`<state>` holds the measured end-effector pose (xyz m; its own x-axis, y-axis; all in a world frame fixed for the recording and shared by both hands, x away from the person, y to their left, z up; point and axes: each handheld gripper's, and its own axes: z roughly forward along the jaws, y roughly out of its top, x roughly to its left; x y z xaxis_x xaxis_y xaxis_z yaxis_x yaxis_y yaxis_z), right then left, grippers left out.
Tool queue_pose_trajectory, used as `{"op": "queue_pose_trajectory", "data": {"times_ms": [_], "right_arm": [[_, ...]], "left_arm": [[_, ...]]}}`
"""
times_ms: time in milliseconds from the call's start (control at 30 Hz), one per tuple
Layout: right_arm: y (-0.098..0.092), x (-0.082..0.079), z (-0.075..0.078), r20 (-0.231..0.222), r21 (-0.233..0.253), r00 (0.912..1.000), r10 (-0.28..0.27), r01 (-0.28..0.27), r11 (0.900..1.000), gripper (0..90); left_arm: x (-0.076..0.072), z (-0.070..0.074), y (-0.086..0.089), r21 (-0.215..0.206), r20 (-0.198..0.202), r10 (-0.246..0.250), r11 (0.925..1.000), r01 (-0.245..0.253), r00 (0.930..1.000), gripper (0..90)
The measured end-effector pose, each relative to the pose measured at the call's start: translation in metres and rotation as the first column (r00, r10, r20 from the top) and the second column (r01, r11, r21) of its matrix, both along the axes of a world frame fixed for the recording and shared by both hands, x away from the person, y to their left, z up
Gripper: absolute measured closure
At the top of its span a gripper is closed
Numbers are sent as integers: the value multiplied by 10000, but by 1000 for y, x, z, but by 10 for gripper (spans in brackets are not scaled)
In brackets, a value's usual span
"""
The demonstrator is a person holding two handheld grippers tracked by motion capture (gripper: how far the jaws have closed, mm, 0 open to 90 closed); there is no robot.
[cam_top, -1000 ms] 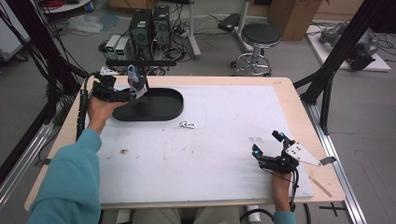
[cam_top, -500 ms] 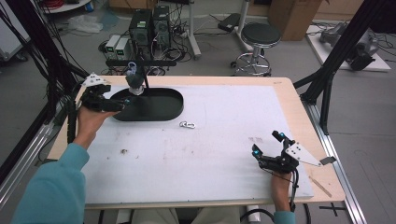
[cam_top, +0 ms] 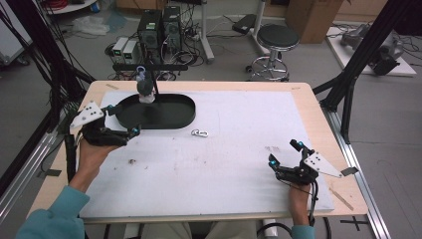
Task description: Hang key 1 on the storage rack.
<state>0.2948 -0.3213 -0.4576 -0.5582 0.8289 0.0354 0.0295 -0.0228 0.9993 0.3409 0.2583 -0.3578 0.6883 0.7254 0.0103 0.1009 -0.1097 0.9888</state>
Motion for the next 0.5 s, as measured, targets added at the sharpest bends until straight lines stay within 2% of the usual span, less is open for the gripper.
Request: {"op": "queue_pose_trajectory", "data": {"times_ms": [67,167,300,433,500], "right_arm": [[0,0,0,-2,0,10000,17,-17,10000,7],[0,0,0,-6,-2,10000,12,-12,10000,7],[0,0,0,3,3,10000,1,-1,10000,7],[0,0,0,1,3,10000,2,-2,10000,7],[0,0,0,24,-15,10000,0,0,10000,8]], "left_arm": [[-7,-3,-3,-46,45,-234,9997,234,9997,17],[-14,-7,-5,-122,109,-329,9994,330,9994,17],[-22,-11,-5,-245,181,-313,9992,317,9993,17],[-25,-13,-5,-109,384,-209,9997,214,9990,17],[-24,-13,-3,-81,356,-183,9998,186,9992,17]]}}
